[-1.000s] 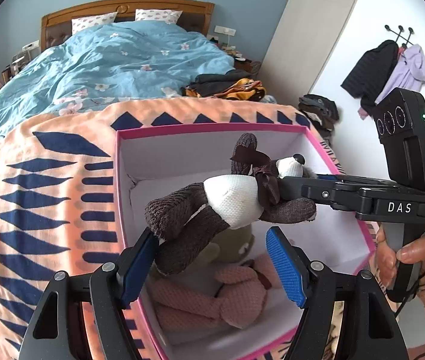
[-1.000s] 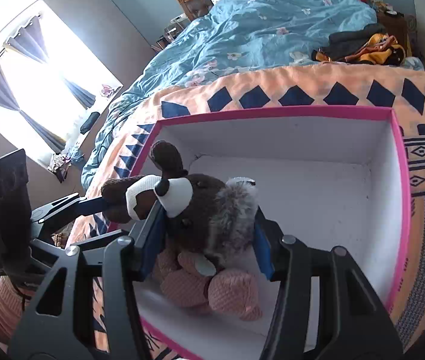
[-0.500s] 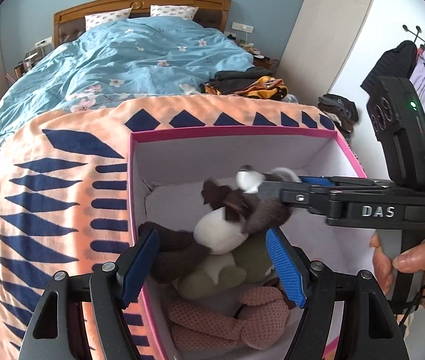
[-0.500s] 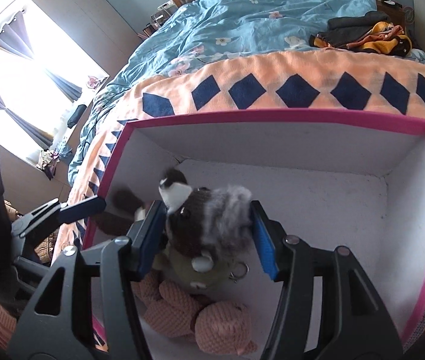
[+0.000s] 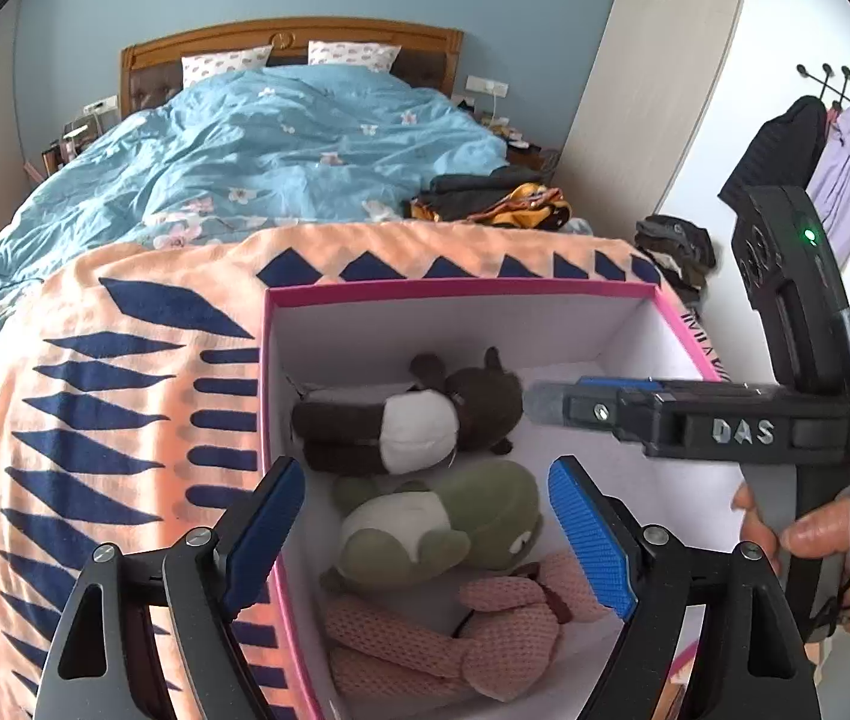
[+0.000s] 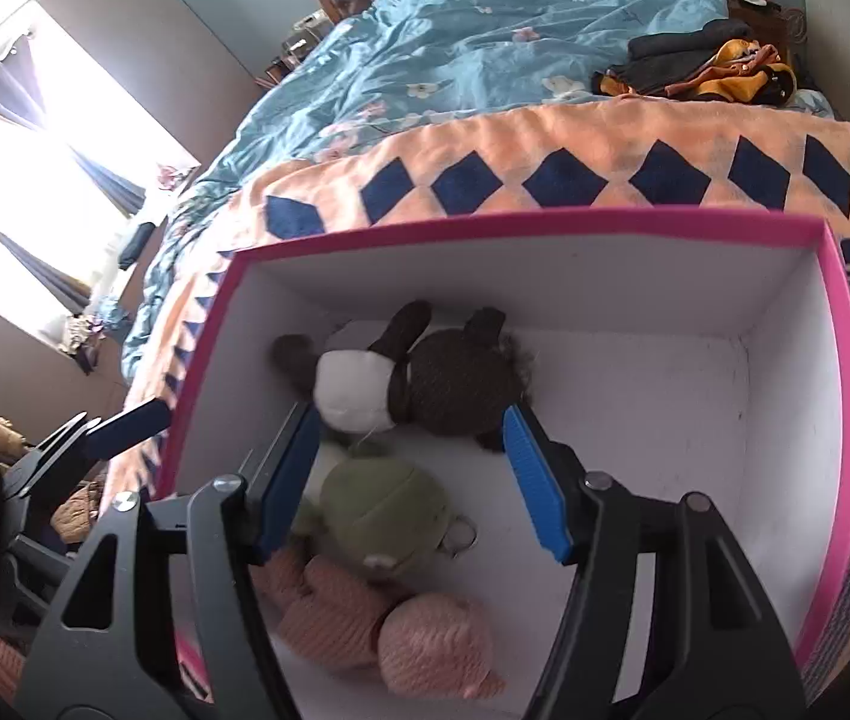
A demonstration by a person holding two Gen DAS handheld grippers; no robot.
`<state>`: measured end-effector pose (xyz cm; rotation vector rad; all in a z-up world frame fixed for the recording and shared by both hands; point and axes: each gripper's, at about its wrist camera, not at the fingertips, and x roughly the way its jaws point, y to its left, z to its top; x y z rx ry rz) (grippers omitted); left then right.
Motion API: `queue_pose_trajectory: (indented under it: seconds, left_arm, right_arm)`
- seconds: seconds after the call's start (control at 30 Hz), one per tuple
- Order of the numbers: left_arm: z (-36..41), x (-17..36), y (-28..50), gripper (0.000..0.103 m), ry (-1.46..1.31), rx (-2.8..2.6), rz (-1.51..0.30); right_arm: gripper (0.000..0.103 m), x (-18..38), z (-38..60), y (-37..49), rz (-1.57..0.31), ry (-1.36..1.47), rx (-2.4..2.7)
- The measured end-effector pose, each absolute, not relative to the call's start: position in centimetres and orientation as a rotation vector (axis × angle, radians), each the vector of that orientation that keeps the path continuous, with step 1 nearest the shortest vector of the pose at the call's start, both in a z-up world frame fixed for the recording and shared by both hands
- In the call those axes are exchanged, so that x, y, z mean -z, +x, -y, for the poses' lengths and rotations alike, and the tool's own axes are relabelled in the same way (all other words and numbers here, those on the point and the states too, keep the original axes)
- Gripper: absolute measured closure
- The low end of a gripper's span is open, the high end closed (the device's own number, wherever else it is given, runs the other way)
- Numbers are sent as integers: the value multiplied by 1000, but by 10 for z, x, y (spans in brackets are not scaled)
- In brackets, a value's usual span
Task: Organize objects
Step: 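Move the open right gripper out of the box toward the cream teddy bear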
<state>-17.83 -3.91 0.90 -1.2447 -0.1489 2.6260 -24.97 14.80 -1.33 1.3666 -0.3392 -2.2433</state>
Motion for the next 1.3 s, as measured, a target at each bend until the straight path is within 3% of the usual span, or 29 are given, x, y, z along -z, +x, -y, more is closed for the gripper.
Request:
queue_pose_trajectory:
  seconds: [0.53,0.57,0.6,1.3]
  left_arm:
    - [21,-22,-111,14,-1199,-2697,215]
    - [20,-21,-107,11,-1195,-2700,225]
    - [19,-20,-104,0,-1205,-2701,229]
    - [-26,2,-44,0,-1249,-2549,151]
  right_arm:
    - [37,-12,-167,-148,347,1223,2204]
    - [37,-13,-168,-141,347,1215,2201]
    - [37,-14,-170,-135,350,1208,2199]
    - [36,16,-234,-54,453,1329,2258]
